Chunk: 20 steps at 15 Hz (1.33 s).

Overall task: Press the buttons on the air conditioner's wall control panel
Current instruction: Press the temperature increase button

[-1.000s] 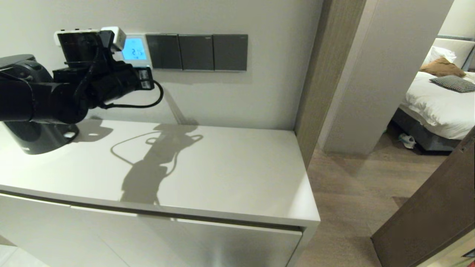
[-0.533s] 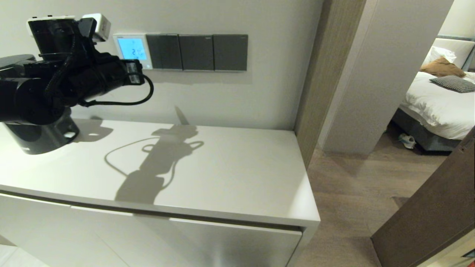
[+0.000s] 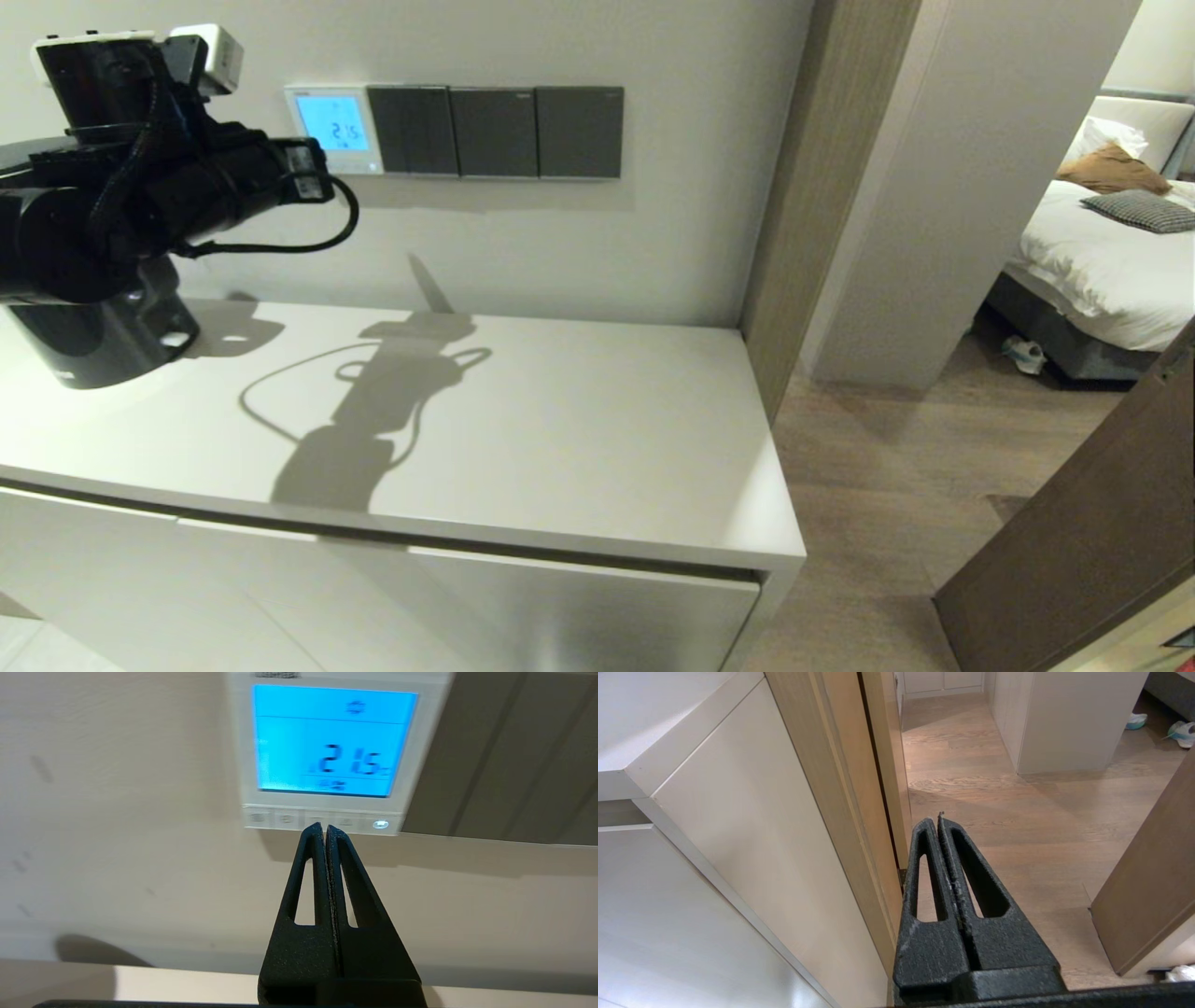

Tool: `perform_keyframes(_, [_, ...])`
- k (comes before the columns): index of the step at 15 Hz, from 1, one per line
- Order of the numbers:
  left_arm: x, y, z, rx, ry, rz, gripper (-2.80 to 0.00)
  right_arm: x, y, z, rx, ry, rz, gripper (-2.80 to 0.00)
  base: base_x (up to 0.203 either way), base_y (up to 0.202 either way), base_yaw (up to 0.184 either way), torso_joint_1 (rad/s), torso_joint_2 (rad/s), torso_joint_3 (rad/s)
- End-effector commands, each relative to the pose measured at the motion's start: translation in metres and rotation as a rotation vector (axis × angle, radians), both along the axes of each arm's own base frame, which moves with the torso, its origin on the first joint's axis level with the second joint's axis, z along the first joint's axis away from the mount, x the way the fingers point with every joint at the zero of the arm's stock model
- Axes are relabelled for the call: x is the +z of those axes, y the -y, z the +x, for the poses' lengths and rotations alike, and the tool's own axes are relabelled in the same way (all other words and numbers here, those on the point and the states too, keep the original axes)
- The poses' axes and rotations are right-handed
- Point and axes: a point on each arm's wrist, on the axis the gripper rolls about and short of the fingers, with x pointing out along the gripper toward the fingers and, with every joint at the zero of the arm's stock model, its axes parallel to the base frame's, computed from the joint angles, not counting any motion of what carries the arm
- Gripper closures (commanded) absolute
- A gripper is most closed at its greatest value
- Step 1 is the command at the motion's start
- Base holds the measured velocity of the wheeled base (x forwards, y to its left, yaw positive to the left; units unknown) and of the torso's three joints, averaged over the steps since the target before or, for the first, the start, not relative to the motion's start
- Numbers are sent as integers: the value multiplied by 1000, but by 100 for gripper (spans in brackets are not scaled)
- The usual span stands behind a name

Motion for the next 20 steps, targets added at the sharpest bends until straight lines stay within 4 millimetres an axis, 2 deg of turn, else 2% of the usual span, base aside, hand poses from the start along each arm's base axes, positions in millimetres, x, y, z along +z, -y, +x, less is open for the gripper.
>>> perform_keyframes(1, [-5, 0, 4, 1, -13, 1, 0, 0, 0, 0, 1, -3, 0, 0, 0, 0, 0, 0, 0, 0])
perform_keyframes(12, [-8, 9, 8, -33, -18, 1, 0, 0, 0, 0, 1, -3, 0, 0, 0, 0, 0, 0, 0, 0])
perform_keyframes(20, [-15, 11, 19, -22, -30, 2, 0, 0, 0, 0, 1, -3, 0, 0, 0, 0, 0, 0, 0, 0])
